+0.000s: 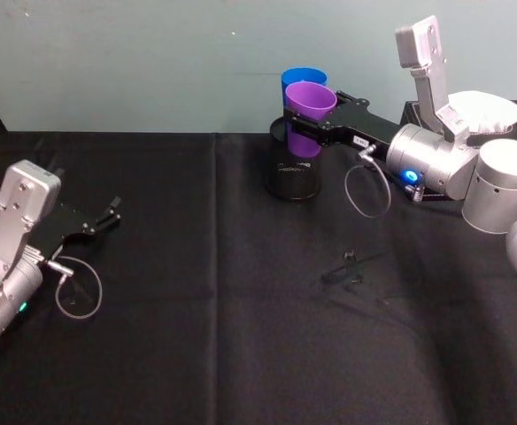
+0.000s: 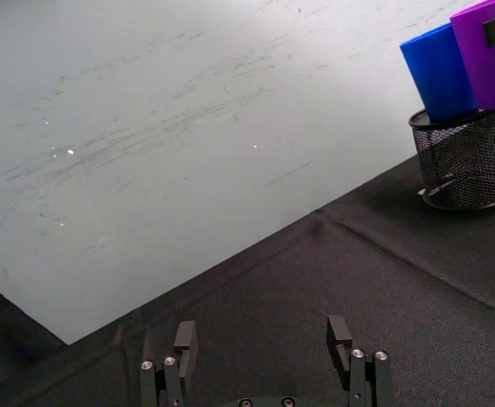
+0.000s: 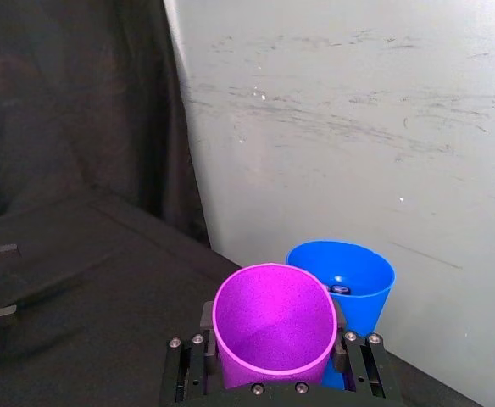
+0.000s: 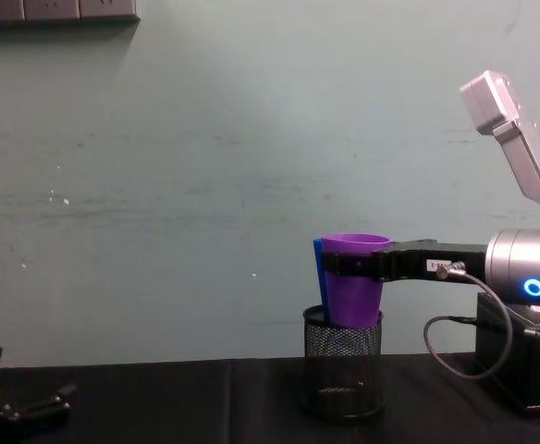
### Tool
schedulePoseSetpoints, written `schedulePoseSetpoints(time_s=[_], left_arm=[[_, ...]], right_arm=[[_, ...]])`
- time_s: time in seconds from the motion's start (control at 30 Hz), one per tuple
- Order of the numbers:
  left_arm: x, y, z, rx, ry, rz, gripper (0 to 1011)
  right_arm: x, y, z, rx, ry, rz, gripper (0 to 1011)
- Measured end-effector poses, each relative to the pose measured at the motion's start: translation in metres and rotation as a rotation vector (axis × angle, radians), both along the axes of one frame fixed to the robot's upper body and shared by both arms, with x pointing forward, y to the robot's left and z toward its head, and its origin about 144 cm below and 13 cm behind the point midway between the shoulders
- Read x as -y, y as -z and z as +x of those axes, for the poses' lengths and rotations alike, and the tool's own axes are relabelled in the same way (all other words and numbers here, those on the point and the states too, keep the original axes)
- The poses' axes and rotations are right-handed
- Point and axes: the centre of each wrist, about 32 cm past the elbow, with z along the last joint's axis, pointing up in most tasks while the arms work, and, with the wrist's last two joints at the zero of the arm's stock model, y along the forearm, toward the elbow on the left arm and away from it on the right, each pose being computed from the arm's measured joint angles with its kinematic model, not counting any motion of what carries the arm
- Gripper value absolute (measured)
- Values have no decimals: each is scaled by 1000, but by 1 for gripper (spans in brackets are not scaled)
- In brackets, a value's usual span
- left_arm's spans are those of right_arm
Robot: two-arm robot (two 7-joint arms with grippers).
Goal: Pick up one cup with a gripper and tap it against the other cup.
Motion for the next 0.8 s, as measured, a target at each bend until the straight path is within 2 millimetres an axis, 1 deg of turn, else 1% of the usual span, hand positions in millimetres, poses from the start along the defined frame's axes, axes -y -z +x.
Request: schedulePoseSetpoints(time_s=[0.8], left_arm=[[0,0,0,0,0,0,1005]], right_arm=[[0,0,0,0,1,0,732]])
